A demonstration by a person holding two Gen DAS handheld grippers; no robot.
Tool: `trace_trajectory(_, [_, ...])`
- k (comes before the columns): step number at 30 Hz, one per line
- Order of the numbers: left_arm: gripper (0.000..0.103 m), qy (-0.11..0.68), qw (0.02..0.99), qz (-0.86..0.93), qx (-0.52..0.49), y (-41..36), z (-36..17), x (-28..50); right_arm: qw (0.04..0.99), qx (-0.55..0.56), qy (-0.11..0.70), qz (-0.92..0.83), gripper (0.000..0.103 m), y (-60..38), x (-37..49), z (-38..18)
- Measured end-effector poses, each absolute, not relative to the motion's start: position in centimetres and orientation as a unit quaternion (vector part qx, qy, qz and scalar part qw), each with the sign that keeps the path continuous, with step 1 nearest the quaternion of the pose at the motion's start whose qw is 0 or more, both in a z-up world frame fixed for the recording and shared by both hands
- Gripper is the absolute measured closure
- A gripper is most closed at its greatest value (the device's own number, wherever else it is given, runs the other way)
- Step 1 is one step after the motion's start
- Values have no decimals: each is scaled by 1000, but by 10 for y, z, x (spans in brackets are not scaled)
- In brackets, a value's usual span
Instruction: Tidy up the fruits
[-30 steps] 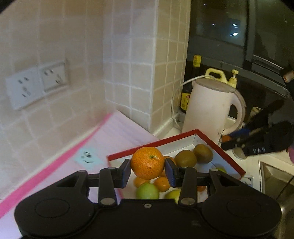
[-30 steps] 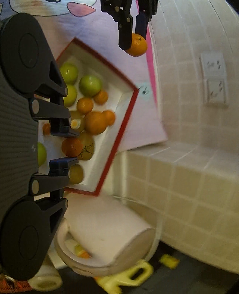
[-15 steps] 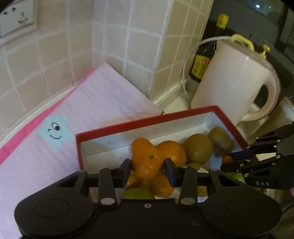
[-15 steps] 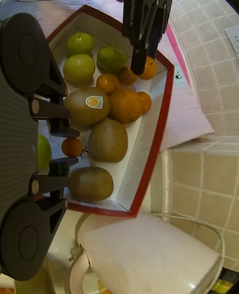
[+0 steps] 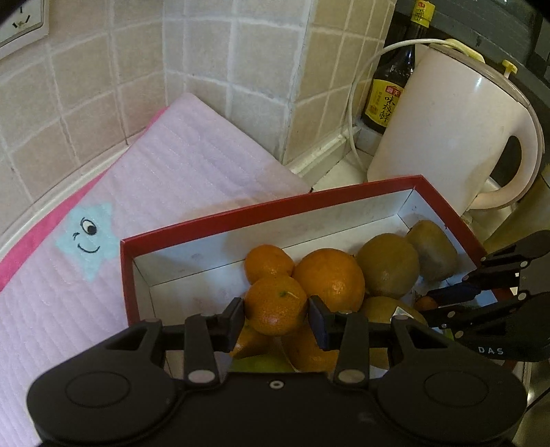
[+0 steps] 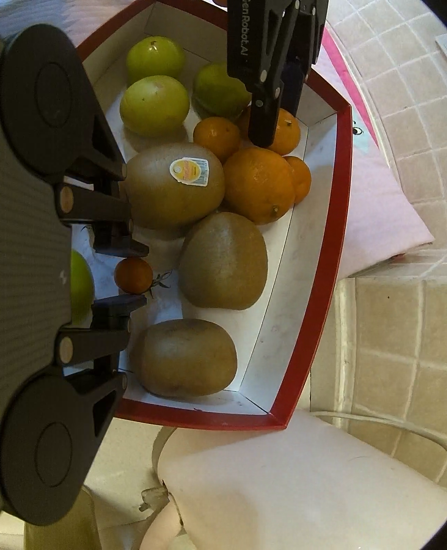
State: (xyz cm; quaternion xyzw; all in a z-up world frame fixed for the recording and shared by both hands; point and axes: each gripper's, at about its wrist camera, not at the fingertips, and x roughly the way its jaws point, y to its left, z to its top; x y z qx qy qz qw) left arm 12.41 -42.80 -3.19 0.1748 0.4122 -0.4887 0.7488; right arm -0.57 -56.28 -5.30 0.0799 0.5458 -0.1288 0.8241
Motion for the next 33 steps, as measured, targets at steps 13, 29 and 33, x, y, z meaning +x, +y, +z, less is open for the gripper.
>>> trace_trajectory(13, [24,369,768,-492,175,-409,-3,108,838,70,516,-163,46,-554,-24,-28])
trace_trajectory(29, [22,297,850,-402,165,-320,62,71,884,80,344,-305,4,-490,-73,65])
trace_trajectory(33, [21,304,865,-371,148,-277,61,54,895,128,307,-299,2,-452,-92,60])
